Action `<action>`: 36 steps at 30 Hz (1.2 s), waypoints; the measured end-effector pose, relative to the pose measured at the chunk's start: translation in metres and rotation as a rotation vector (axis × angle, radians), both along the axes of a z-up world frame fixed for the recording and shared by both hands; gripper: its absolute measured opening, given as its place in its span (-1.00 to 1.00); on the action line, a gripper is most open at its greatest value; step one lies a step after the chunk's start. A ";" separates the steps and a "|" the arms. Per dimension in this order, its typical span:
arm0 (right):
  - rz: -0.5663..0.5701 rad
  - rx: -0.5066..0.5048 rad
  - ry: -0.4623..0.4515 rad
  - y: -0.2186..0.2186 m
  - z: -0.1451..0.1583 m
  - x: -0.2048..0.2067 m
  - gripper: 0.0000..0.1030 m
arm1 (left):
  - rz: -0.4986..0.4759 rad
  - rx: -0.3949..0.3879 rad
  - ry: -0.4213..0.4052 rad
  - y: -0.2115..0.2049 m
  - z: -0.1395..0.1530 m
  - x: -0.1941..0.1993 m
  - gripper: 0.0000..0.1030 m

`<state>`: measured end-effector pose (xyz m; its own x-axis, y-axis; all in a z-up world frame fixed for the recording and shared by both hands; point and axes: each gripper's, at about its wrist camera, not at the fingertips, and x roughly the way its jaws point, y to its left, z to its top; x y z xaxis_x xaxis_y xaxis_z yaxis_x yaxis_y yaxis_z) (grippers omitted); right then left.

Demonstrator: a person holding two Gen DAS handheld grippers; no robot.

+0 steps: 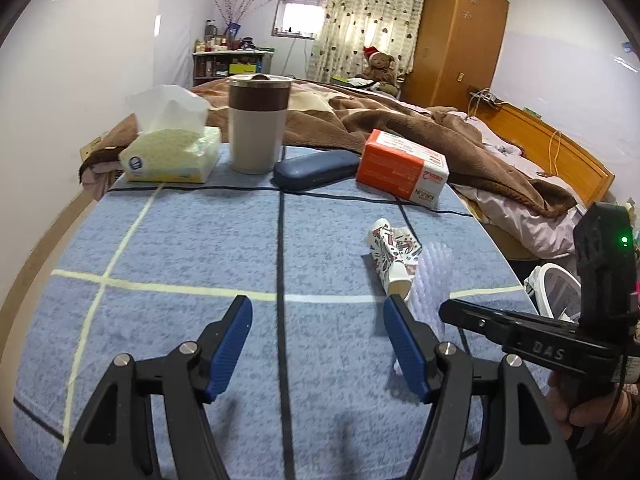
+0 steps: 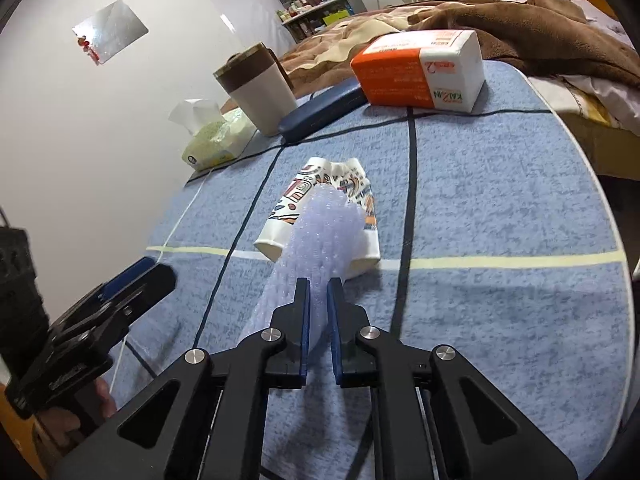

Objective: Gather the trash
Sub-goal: 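Grasp the patterned paper cup with the left gripper while the right gripper grasps the white foam sleeve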

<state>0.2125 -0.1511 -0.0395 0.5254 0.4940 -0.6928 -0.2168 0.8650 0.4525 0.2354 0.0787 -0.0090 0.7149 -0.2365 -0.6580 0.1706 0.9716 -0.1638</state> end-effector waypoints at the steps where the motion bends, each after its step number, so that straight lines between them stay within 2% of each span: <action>1: -0.001 -0.007 -0.004 -0.002 0.001 -0.001 -0.84 | -0.007 -0.008 0.005 -0.002 0.000 0.003 0.36; 6: -0.009 -0.033 -0.017 -0.015 0.007 -0.001 -0.85 | -0.043 -0.033 0.015 -0.018 -0.001 0.015 0.36; 10: -0.058 -0.072 -0.007 -0.034 0.008 0.009 -0.85 | -0.074 -0.041 0.036 -0.036 -0.004 0.028 0.37; 19: -0.104 -0.152 0.002 -0.058 0.007 0.030 -0.85 | -0.109 -0.015 0.088 -0.067 -0.019 0.059 0.36; 23: -0.102 -0.149 -0.001 -0.063 0.006 0.034 -0.85 | -0.100 -0.003 0.114 -0.077 -0.028 0.070 0.34; 26: -0.104 -0.172 -0.011 -0.065 0.006 0.035 -0.85 | -0.107 0.016 0.131 -0.085 -0.034 0.072 0.18; 27: -0.104 -0.172 -0.011 -0.066 0.006 0.036 -0.85 | -0.108 0.015 0.138 -0.086 -0.036 0.073 0.06; 31: -0.099 -0.165 -0.006 -0.069 0.004 0.036 -0.85 | -0.108 0.019 0.163 -0.091 -0.041 0.074 -0.25; 36: -0.094 -0.158 -0.014 -0.070 0.006 0.035 -0.85 | -0.113 0.041 0.156 -0.097 -0.039 0.072 -0.48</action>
